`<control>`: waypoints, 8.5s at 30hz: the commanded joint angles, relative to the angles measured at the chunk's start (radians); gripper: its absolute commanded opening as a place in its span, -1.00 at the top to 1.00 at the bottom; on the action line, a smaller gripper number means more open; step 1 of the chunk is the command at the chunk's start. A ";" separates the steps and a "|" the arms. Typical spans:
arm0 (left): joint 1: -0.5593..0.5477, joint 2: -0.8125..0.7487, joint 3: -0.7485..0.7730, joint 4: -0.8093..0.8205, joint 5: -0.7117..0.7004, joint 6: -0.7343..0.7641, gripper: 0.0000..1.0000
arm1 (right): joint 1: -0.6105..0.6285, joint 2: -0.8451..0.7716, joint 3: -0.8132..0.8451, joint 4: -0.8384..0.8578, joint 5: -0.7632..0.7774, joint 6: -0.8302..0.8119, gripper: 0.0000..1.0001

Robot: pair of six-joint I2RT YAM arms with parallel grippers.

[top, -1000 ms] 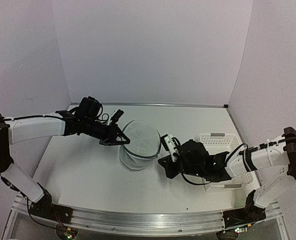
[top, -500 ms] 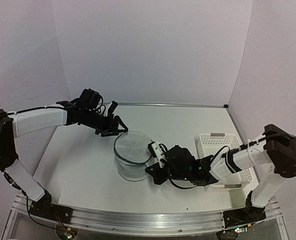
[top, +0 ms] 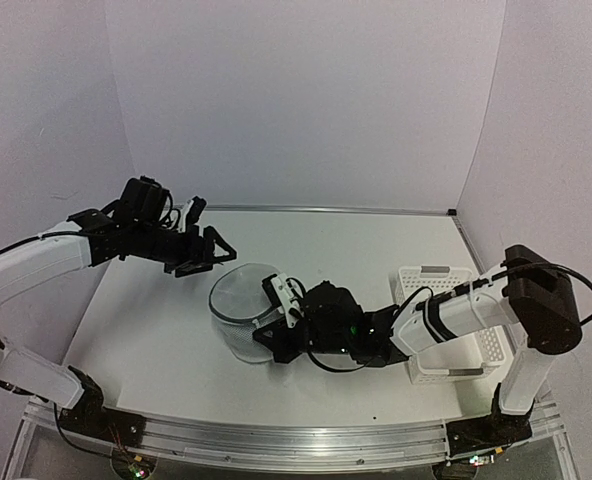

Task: Unzip the laundry bag and remove the bra
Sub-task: Hold the laundry bag at the center of the board, then unzip the zipper of the laundry bag, then place the laundry bag at the center of the board, then adjust the laundry bag at the center of the board, then hold the laundry bag at the center of the board, then unzip the zipper of the laundry bag, then pass from the left arm to the right

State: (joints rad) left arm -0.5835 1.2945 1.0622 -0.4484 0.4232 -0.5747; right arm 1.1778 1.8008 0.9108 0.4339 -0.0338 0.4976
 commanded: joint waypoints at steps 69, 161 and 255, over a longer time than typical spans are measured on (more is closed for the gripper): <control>-0.040 0.032 -0.328 0.535 0.257 -0.323 1.00 | 0.108 -0.165 -0.172 -0.035 0.394 -0.042 1.00; -0.024 0.147 -0.195 0.363 0.212 -0.215 1.00 | 0.077 -0.022 0.045 -0.100 0.204 -0.089 1.00; -0.061 0.101 -0.282 0.597 0.432 0.050 0.82 | -0.392 -0.244 -0.081 -0.056 -0.532 -0.006 1.00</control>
State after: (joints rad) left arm -0.6407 1.4071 0.7712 0.0883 0.8585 -0.5240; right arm 0.7853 1.5822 0.8268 0.2806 -0.5365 0.4889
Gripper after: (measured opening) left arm 0.032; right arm 0.037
